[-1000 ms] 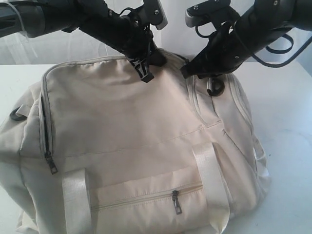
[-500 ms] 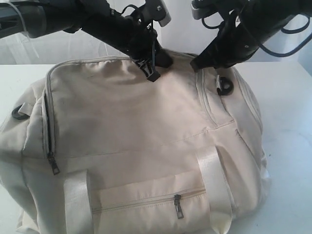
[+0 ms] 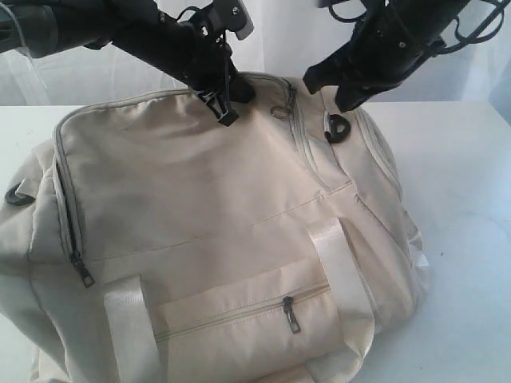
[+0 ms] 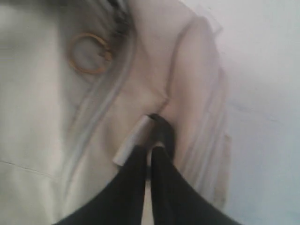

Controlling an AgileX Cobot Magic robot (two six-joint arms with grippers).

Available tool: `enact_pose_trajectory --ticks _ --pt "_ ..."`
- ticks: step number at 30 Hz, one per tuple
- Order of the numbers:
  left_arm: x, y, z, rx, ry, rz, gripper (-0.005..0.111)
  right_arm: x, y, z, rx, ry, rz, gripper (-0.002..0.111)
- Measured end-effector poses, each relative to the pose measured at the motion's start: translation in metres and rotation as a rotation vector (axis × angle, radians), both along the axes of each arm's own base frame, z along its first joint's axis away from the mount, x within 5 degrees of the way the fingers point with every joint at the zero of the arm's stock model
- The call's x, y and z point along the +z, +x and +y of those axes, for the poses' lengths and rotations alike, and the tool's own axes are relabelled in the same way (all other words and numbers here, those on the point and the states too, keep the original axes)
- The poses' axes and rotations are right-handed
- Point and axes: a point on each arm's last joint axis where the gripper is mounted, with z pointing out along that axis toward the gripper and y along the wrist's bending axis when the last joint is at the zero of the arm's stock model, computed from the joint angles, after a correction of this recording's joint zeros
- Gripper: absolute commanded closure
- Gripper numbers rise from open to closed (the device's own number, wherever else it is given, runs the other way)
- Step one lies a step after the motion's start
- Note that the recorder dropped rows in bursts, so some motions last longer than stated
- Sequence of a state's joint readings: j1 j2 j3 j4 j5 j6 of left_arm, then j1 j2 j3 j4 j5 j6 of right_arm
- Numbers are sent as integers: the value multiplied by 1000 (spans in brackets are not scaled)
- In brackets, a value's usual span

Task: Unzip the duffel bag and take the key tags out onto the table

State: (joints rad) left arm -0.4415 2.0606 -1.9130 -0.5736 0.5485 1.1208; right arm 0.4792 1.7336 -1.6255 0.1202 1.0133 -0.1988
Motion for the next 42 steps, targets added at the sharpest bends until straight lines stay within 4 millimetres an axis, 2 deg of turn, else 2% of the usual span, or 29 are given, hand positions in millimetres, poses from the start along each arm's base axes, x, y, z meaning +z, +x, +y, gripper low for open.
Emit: enact_pose_trajectory --ticks 1,3,9,14,23,25,28,37,42 --pt "0 0 0 0 0 0 107 -1 0 4 8 34 8 80" --pt "0 0 0 5 -4 6 107 -6 6 12 7 104 15 75" --pt "0 0 0 7 -6 8 107 -43 27 31 -31 190 65 74" --pt "0 0 0 7 -3 7 107 -61 35 43 -49 232 83 74" --pt "0 0 0 9 -4 9 107 -58 39 50 -83 323 60 77" --pt "0 0 0 10 -5 10 107 -58 39 50 -79 322 58 86" --pt "0 0 0 10 -5 10 107 -59 39 49 -64 301 48 108" --pt "0 0 0 10 -5 10 107 -62 38 44 -14 207 39 108" --pt "0 0 0 10 -5 10 107 -50 34 36 15 135 -16 108"
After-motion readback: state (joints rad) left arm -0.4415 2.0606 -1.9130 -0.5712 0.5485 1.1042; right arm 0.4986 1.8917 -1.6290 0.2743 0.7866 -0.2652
